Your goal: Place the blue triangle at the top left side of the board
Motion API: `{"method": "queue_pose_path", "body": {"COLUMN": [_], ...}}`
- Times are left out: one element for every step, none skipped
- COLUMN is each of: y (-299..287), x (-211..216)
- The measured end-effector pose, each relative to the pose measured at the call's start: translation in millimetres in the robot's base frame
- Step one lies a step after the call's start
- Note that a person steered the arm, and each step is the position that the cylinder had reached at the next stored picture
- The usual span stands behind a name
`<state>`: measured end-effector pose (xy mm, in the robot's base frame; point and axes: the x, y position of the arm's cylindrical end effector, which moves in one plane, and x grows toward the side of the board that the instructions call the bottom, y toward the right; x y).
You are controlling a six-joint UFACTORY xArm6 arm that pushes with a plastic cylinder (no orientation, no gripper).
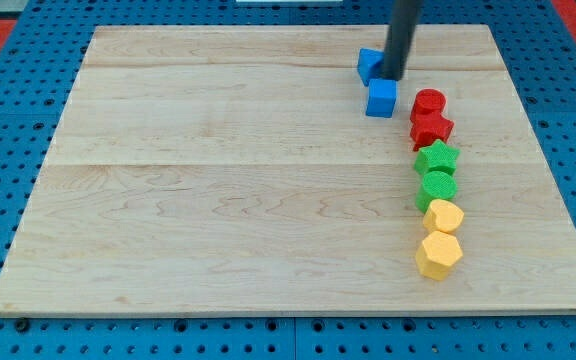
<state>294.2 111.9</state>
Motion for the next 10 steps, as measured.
{"method": "queue_pose_path", "body": {"y": [-34.6, -42.5, -34.5, -15.6, -6.5, -24.5, -84.6, -92.6, -101.0, -158.4], "x": [-10.1, -19.0, -22.2, -26.4, -37.0, -47.6, -51.5, -66.2, -77.7, -61.0]}}
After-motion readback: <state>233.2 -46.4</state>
